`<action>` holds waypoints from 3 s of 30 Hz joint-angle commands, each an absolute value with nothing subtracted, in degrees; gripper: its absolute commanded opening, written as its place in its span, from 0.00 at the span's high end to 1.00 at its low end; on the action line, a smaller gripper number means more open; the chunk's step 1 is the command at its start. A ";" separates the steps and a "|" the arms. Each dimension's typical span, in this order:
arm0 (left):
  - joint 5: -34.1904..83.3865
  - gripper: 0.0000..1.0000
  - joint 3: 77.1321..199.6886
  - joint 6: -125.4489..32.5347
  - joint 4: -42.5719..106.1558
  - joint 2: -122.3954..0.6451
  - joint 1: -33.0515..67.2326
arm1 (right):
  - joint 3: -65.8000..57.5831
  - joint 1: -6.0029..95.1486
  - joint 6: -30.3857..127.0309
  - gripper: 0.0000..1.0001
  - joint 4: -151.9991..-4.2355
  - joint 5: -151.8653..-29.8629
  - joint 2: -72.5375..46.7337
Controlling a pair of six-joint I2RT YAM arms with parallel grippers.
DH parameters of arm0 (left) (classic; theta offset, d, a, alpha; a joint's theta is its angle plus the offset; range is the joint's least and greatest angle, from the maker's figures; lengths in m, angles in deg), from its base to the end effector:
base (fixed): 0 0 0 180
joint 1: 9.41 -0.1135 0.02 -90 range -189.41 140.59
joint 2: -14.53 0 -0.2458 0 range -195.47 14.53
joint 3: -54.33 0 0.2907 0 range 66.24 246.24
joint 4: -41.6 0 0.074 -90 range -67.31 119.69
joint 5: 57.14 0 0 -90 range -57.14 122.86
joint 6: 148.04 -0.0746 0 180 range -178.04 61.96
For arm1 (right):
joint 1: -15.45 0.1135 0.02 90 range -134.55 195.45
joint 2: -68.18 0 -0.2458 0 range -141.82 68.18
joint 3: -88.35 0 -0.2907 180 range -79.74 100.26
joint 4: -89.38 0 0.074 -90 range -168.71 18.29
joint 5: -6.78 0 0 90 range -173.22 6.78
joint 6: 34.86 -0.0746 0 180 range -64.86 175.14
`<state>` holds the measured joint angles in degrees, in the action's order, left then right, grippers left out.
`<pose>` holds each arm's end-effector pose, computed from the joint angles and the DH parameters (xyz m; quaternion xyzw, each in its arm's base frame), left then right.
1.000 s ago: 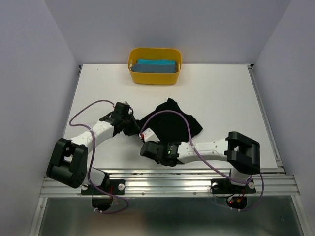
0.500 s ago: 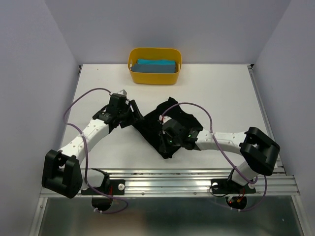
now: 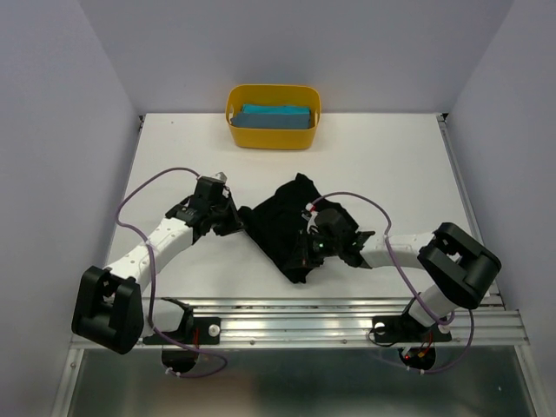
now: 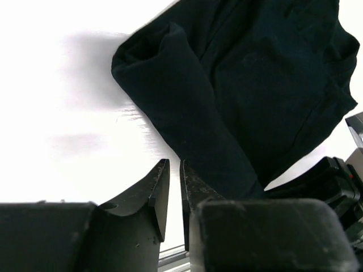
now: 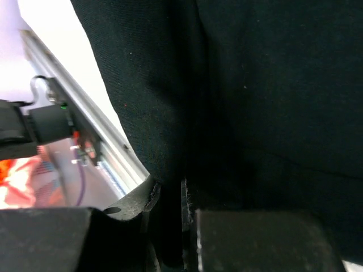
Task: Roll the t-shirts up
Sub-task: Roll the T-shirt to the center of the board.
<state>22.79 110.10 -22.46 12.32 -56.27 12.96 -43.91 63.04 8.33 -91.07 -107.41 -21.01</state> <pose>0.2960 -0.1359 0.1672 -0.0717 0.9158 -0.2581 0.2992 0.2078 0.2728 0.0736 -0.0929 0.8891 0.4271 0.1356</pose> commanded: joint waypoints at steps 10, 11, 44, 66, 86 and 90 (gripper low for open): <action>20.99 0.85 111.59 -23.32 17.03 -57.71 15.02 | -47.31 53.86 -2.69 0.99 -106.66 -122.94 -23.31; 21.17 0.85 111.85 -23.41 17.12 -58.06 15.11 | -47.22 53.85 -2.87 0.99 -107.10 -123.56 -23.75; 16.86 0.88 121.96 -25.69 25.91 -79.60 16.43 | -51.79 47.09 -3.84 0.97 -109.56 -125.85 -27.36; 15.90 0.88 129.78 -28.59 21.95 -86.19 18.45 | -29.22 52.87 19.80 0.82 -55.08 -89.04 -0.72; 16.07 0.88 130.93 -29.03 20.99 -86.72 19.60 | -37.03 65.02 15.68 0.99 -58.15 -74.79 -16.28; 17.56 0.87 132.33 -29.65 19.23 -82.95 19.60 | -37.29 65.02 15.15 0.99 -57.62 -74.17 -14.01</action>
